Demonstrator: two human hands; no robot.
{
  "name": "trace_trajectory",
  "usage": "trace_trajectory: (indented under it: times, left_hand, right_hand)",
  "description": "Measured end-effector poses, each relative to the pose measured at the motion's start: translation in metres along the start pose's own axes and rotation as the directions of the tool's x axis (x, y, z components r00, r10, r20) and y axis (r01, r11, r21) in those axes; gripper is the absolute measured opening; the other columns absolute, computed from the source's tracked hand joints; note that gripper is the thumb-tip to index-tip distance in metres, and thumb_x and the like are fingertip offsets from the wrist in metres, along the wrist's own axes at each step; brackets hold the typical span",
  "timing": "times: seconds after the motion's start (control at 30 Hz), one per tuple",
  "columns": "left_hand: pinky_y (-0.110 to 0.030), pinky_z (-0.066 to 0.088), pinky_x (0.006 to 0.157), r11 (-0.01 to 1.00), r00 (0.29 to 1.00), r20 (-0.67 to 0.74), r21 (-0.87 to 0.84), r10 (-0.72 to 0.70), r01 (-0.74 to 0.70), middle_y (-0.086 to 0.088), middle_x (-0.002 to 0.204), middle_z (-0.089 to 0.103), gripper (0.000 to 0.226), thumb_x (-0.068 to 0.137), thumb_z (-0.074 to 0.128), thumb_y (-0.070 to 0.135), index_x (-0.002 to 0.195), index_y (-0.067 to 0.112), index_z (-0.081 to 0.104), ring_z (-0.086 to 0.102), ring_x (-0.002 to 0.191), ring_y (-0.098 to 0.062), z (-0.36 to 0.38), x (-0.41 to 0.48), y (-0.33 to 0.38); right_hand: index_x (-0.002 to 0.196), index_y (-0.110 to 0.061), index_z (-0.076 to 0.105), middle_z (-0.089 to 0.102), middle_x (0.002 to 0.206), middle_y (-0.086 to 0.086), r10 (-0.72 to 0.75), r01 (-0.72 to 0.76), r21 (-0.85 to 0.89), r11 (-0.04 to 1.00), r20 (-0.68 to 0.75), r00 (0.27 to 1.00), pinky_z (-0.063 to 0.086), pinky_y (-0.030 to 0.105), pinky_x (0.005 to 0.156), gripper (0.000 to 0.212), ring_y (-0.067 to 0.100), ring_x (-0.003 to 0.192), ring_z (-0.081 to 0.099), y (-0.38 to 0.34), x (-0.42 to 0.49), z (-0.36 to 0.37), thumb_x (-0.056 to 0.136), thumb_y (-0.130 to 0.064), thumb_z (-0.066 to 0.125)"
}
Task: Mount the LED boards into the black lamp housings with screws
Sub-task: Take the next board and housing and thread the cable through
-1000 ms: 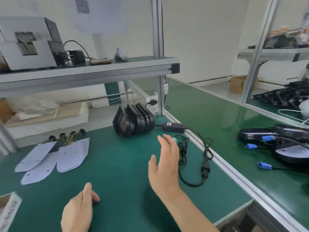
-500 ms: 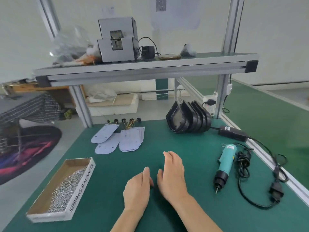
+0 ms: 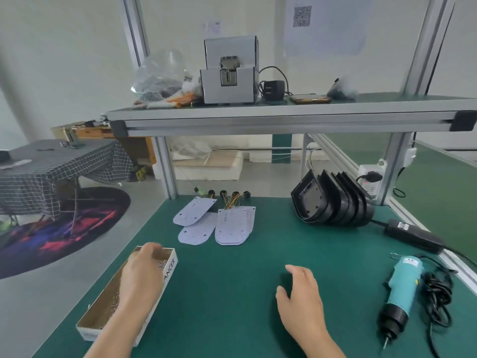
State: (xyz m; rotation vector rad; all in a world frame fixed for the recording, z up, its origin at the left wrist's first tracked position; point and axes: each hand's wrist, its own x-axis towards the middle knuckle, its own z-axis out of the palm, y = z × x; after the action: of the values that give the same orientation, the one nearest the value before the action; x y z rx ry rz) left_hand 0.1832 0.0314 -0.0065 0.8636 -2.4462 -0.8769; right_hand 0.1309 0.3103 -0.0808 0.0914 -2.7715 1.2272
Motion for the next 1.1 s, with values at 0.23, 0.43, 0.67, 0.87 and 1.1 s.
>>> trace_trajectory:
  times: [0.23,0.43,0.67,0.87,1.1]
  left_hand:
    - [-0.044,0.045,0.098,0.949,0.999,0.025,0.314,-0.029,0.019,-0.006,0.115,0.065,0.045,0.091,0.049,-0.003,0.120,0.023,0.069,0.055,0.111,-0.030,0.006,0.013,-0.049]
    - [-0.038,0.041,0.099,0.905,0.998,-0.003,0.424,0.056,-0.049,0.014,0.118,0.065,0.038,0.096,0.052,0.019,0.087,0.055,0.060,0.059,0.107,-0.015,0.004,0.027,-0.034]
    - [-0.032,0.041,0.065,0.955,0.965,-0.008,0.144,0.262,-0.258,0.006,0.087,0.058,0.023,0.090,0.060,0.015,0.074,0.029,0.066,0.058,0.075,-0.018,0.035,0.096,0.006]
    - [-0.040,0.045,0.096,0.896,0.962,0.265,0.408,0.068,-0.176,-0.013,0.140,0.044,0.079,0.084,0.065,0.062,0.145,0.019,0.040,0.047,0.127,-0.032,0.085,0.196,0.044]
    - [-0.051,0.035,0.112,0.889,0.889,0.452,0.434,-0.074,-0.147,-0.014,0.151,0.038,0.131,0.064,0.063,0.086,0.158,0.026,-0.006,0.036,0.140,-0.035,0.141,0.248,0.037]
  right_hand:
    - [0.148,-0.017,0.039,0.038,0.148,0.002,0.197,-0.172,0.222,0.960,-0.096,0.976,0.045,0.039,0.102,0.052,0.018,0.122,0.051,-0.003,0.059,-0.006,0.098,-0.014,0.054]
    - [0.154,-0.031,0.032,0.031,0.146,0.003,0.158,-0.098,0.184,0.978,-0.348,0.924,0.047,0.038,0.085,0.056,0.020,0.106,0.051,-0.003,0.110,0.007,0.102,-0.017,0.048]
    - [0.151,-0.032,0.042,0.042,0.101,0.006,0.077,-0.069,0.035,0.997,-0.515,0.854,0.048,0.044,0.072,0.051,0.029,0.094,0.046,-0.005,0.156,0.002,0.101,-0.024,0.052]
    - [0.149,-0.020,0.044,0.054,0.100,0.008,0.146,-0.123,0.081,0.989,-0.459,0.876,0.045,0.044,0.077,0.049,0.032,0.095,0.054,0.006,0.166,0.002,0.102,-0.033,0.049]
    - [0.118,-0.011,0.065,0.058,0.083,0.002,0.172,-0.150,0.084,0.985,-0.499,0.849,0.038,0.038,0.075,0.024,0.030,0.081,0.052,0.018,0.175,-0.004,0.098,-0.023,0.058]
